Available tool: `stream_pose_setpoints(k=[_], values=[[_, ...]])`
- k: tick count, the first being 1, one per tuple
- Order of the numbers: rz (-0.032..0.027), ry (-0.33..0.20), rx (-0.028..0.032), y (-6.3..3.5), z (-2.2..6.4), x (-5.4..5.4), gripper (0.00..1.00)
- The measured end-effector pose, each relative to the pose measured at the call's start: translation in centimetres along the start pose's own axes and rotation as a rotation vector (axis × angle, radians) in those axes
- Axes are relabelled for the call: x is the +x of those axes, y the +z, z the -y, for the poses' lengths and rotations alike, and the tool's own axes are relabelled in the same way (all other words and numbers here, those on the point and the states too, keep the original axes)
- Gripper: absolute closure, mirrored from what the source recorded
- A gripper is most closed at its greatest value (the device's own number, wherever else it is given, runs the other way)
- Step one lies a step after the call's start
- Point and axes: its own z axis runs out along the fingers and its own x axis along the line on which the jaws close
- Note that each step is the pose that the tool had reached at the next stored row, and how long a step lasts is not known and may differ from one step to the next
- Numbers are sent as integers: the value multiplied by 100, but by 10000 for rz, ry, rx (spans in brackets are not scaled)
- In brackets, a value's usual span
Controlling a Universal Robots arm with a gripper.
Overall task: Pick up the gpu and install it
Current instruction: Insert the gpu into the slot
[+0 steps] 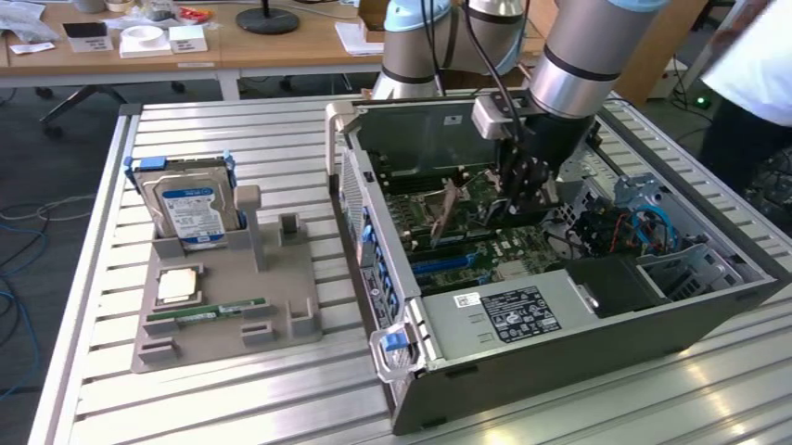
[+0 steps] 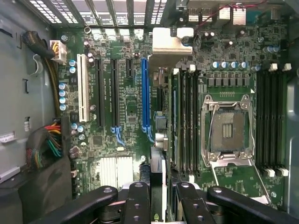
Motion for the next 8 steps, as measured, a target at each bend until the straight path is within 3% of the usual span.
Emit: stream_pose_setpoints(k=[5, 7, 8], values=[[27, -51, 25, 29, -61, 5, 74], [70, -158, 125, 72, -204, 13, 74], [71, -186, 137, 75, -247, 21, 74]])
